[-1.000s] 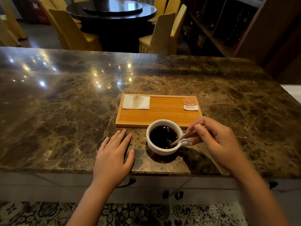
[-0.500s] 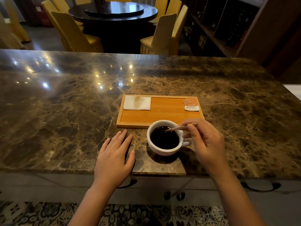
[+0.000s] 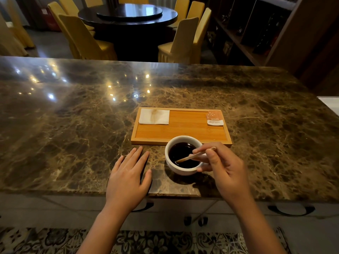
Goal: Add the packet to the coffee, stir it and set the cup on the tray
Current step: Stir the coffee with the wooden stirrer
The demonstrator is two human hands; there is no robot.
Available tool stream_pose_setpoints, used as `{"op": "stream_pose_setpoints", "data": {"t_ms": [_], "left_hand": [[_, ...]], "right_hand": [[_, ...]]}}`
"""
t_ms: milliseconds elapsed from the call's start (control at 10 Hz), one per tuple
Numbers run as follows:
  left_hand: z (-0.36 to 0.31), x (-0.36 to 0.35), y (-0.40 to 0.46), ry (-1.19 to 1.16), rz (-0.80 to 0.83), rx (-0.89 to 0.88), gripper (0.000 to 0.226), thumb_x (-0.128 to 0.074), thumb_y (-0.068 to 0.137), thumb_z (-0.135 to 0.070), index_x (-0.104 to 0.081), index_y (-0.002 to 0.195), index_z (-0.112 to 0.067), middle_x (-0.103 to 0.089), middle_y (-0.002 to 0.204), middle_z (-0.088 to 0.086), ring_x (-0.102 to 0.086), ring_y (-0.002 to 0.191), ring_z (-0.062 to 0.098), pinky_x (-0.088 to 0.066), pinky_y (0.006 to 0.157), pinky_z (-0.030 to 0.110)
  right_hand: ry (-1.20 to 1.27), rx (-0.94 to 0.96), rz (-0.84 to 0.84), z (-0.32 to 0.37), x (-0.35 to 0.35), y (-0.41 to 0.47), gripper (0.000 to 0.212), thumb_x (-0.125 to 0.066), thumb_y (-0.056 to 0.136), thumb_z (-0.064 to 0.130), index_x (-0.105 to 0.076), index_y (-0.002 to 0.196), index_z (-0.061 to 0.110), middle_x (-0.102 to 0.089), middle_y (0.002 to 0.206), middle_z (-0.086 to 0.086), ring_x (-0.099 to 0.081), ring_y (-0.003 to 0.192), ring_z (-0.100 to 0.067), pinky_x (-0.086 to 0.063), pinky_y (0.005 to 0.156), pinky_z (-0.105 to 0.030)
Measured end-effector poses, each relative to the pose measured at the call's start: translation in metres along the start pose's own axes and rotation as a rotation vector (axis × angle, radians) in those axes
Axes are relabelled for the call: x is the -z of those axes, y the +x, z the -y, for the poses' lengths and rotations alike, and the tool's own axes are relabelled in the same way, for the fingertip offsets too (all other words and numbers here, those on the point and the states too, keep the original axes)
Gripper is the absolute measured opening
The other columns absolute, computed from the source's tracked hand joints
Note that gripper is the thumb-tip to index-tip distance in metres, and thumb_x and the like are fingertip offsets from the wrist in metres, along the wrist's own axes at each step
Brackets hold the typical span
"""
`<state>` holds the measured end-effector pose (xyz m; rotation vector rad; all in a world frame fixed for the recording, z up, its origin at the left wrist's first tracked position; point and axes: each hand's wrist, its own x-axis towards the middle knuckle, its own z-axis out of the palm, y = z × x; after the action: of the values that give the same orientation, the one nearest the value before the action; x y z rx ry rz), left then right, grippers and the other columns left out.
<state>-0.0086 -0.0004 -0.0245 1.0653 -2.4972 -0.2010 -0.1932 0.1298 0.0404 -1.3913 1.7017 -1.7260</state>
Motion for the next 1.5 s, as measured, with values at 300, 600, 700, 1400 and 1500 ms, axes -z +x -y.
{"op": "stream_pose_setpoints", "data": {"t_ms": [300,600,700,1400,1500], "left_hand": [[0.0,0.0,0.0,-0.004,-0.004,-0.002,0.051,-0.036,0.087,-0.04,-0.048,0.132,-0.018,-0.043,0.139,0.005,-0.033,0.13,0.015,-0.023,0.105,0.039],[0.001,-0.001,0.0,-0.002,-0.003,-0.001,0.051,-0.036,0.087,-0.041,-0.048,0.132,-0.018,-0.043,0.139,0.005,-0.033,0.13,0.015,-0.023,0.105,0.039],[0.001,-0.001,0.0,-0.002,-0.002,-0.002,0.051,-0.036,0.088,-0.041,-0.048,0.132,-0.018,-0.043,0.14,0.005,-0.033,0.13,0.015,-0.023,0.105,0.039],[0.0,0.0,0.0,-0.01,-0.015,0.001,0.051,-0.037,0.087,-0.04,-0.049,0.131,-0.018,-0.044,0.139,0.004,-0.033,0.129,0.014,-0.023,0.105,0.038],[0.0,0.0,0.0,-0.01,-0.013,0.003,0.051,-0.037,0.087,-0.039,-0.049,0.131,-0.018,-0.044,0.139,0.004,-0.033,0.13,0.014,-0.022,0.105,0.038]], "right_hand": [[-0.343,0.124,-0.124,-0.009,-0.001,0.007,0.03,-0.04,0.093,0.03,-0.066,0.098,0.015,-0.069,0.091,0.003,-0.066,0.077,-0.008,-0.054,0.061,-0.021],[-0.491,0.189,-0.068,0.006,0.013,0.001,0.029,-0.037,0.092,0.023,-0.062,0.088,0.011,-0.066,0.08,-0.002,-0.058,0.072,-0.005,-0.044,0.06,-0.01],[-0.393,0.14,-0.058,0.009,0.012,0.0,0.029,-0.037,0.092,0.026,-0.062,0.085,0.013,-0.067,0.078,0.002,-0.063,0.074,-0.005,-0.049,0.06,-0.013],[-0.304,0.055,-0.192,-0.001,0.018,-0.003,0.031,-0.038,0.092,0.028,-0.064,0.086,0.012,-0.069,0.077,0.003,-0.067,0.07,-0.01,-0.056,0.056,-0.03],[-0.184,0.009,-0.146,0.001,0.012,-0.005,0.031,-0.039,0.091,0.03,-0.064,0.086,0.012,-0.07,0.079,0.004,-0.069,0.074,-0.007,-0.055,0.058,-0.019]]}}
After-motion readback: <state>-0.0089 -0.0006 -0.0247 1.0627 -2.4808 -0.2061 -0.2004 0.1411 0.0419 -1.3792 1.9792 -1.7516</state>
